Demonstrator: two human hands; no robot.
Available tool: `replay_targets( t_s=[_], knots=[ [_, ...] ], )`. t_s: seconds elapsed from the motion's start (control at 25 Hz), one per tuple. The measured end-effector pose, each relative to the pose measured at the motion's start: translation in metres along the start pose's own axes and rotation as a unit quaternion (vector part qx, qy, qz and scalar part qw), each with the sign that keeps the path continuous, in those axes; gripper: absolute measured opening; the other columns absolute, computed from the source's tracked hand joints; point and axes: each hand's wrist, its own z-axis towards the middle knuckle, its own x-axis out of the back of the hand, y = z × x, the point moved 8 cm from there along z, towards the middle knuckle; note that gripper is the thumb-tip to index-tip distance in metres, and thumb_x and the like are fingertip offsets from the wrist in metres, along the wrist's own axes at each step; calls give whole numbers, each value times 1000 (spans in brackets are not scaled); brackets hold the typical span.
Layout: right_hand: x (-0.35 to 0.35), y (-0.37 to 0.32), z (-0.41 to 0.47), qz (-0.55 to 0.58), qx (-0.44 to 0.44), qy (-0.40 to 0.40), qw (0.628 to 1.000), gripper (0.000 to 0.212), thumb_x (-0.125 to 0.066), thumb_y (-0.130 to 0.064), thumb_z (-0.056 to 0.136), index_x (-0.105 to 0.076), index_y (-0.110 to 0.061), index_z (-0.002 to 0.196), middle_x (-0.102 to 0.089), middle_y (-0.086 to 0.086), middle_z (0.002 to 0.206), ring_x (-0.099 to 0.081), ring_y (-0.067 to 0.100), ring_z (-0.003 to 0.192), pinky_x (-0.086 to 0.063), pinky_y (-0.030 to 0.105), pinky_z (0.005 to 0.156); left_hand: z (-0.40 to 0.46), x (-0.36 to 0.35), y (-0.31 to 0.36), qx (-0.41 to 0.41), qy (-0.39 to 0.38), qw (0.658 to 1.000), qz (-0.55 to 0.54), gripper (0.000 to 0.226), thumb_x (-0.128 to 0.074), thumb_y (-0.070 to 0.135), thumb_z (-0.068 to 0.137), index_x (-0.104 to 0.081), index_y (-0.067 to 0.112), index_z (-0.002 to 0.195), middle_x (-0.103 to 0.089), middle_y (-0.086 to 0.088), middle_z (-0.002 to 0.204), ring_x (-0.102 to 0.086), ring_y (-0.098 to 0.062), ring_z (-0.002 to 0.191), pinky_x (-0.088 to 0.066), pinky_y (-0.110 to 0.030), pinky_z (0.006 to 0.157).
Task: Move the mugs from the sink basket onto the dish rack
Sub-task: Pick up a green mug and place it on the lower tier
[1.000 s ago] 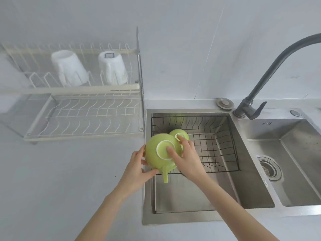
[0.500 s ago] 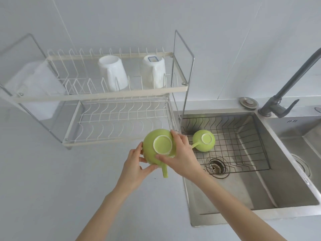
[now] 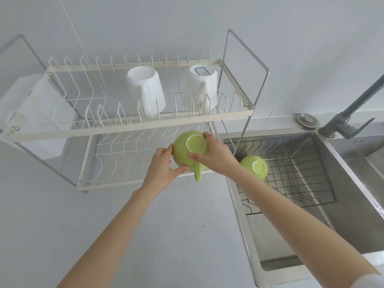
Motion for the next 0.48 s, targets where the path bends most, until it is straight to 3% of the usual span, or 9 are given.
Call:
replay_targets(
  t_s=[0.24,0.4,0.48],
  knots=[
    [-8,10,40,-48,-12,-55,997,80,-62,-44,80,-21,-13,141,-42,14,138,-39,31,127,-36,38,97,33,-21,-16,30,-27,999,4,68,-72,38,70,-45,10,125,-48,-10,117,-46,-20,99,-33,-24,79],
    [-10,17,53,-54,-15,-65,996,74,-62,-44,79,-28,-12,137,-49,15,128,-46,32,119,-38,34,86,43,-29,-22,45,-32,998,3,66,-72,39,69,-46,10,123,-48,-10,117,-48,-25,105,-34,-24,82],
    [-11,20,56,-53,-20,-68,996,74,-62,-44,79,-28,-13,137,-48,15,130,-46,32,120,-40,36,91,44,-32,-24,51,-37,998,3,66,-71,39,70,-46,10,123,-47,-10,117,-47,-26,108,-34,-25,84]
  ],
)
